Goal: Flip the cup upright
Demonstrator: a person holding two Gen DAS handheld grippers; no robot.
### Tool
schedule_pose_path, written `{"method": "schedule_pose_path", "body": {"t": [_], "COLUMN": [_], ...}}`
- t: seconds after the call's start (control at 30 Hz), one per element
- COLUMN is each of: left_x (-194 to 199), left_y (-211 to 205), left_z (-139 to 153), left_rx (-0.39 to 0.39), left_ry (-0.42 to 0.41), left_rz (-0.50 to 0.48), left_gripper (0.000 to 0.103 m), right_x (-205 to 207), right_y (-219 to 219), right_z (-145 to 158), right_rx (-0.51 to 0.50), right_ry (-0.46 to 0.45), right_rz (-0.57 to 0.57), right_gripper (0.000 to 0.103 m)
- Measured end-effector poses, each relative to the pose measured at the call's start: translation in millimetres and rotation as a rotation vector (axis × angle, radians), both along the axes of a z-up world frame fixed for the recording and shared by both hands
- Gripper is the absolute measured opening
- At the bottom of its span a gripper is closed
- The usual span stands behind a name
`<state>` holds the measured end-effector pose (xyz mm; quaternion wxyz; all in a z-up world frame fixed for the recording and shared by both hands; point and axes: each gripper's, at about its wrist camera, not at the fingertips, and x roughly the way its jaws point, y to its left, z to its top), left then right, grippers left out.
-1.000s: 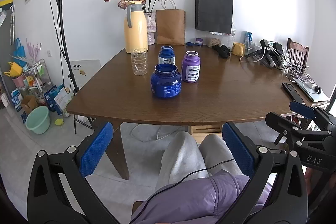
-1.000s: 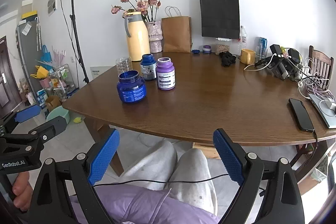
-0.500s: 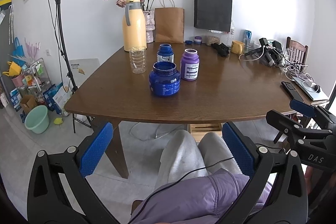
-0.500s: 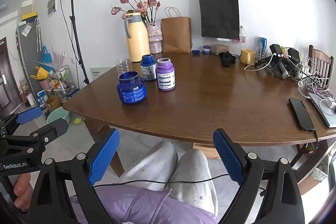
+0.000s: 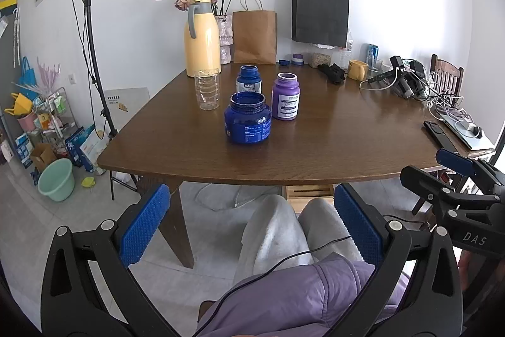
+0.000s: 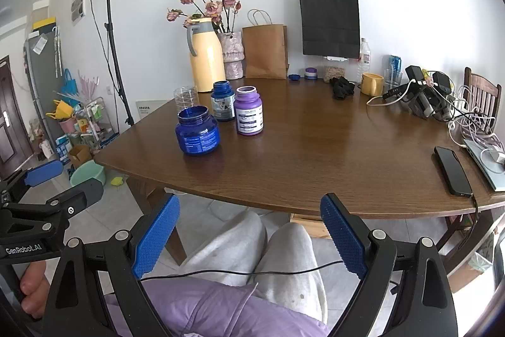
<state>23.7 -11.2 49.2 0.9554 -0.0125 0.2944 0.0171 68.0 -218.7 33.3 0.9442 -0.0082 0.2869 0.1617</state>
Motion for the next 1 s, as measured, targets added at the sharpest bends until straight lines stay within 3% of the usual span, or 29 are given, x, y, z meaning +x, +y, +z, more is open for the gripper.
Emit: {"method": "schedule_pose_path", "body": {"t": [1.0], "left_x": [2.6], "left_y": [3.1], "left_z": [-1.2], "left_rx": [0.004], "left_ry": [0.004], "left_rz": [0.006], "left_gripper": [0.103], "right_x": [-1.6], "right_y": [1.1], "right_z": [-3.5], "right_rx": [-0.004], "right_ry": [0.018], "right_rz": [-0.008], "right_gripper": [0.094]}}
